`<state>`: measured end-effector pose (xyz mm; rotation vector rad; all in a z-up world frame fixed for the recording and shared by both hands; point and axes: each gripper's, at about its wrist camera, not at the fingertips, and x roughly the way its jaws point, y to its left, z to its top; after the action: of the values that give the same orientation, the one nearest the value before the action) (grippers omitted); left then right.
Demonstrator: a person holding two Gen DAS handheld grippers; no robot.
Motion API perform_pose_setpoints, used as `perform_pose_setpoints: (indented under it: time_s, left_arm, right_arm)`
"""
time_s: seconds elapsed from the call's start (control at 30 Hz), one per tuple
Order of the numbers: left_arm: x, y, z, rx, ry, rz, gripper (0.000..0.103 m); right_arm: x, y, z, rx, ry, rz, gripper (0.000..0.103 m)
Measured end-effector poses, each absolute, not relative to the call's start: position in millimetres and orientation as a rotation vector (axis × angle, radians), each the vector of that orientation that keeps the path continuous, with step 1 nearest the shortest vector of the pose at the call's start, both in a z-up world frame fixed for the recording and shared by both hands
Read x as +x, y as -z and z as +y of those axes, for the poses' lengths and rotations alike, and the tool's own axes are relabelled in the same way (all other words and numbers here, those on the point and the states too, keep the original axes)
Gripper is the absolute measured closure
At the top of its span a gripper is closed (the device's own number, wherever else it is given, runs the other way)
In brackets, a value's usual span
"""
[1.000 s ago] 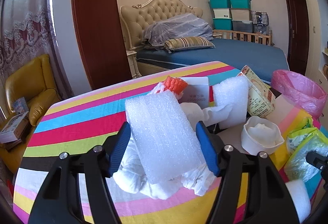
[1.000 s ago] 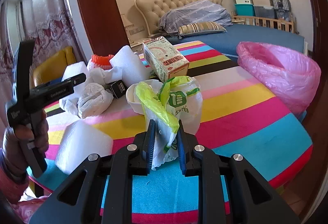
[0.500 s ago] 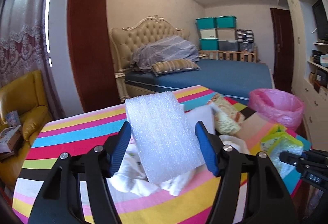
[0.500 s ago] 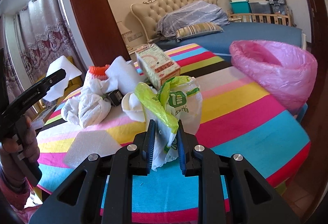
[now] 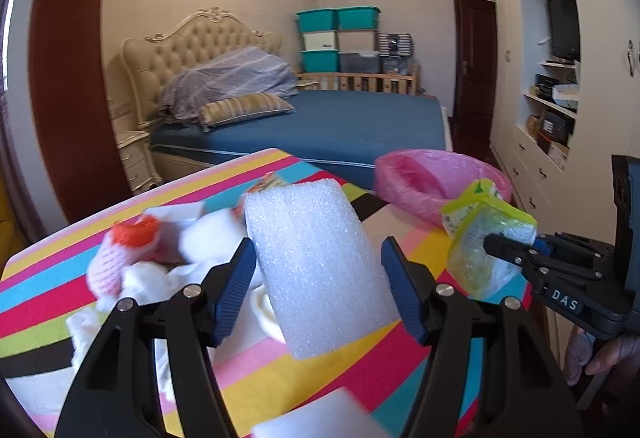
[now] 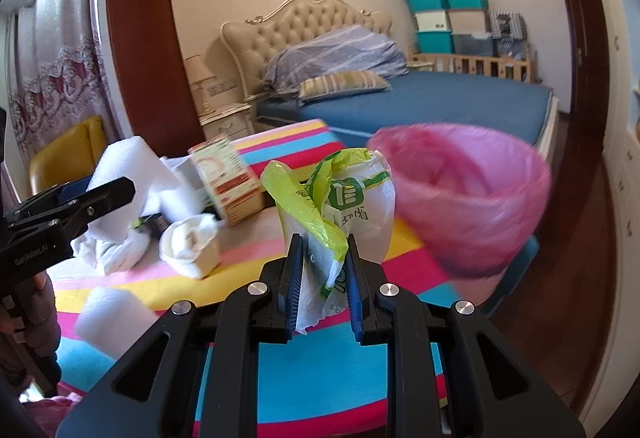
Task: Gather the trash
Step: 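Carry both held items over the pink bin and open both tools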
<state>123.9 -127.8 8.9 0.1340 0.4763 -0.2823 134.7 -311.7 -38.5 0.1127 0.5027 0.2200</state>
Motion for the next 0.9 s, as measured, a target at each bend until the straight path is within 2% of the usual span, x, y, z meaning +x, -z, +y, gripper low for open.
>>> perform_pose_setpoints:
  time_s: [0.43,0.7,0.9]
  left_arm:
    - [214.5,-26.7,-247.8,0.19,0.476,0.502,0.04]
    - [282.0,-12.8,-312.8,0.193,0.531,0.545,0.039]
    - [330.3,10.0,-344.5,0.195,0.562,0.607,0.038]
  right_arm:
    - [187.6,20.1,-399.9,0.103,-0.093,0.484,0.082]
    - [227.8,25.3,-436.1,0.075,-0.07,0.484,0.081]
    - [254.3,36.6,-454.8,0.094,-0.107,0.498,0.073]
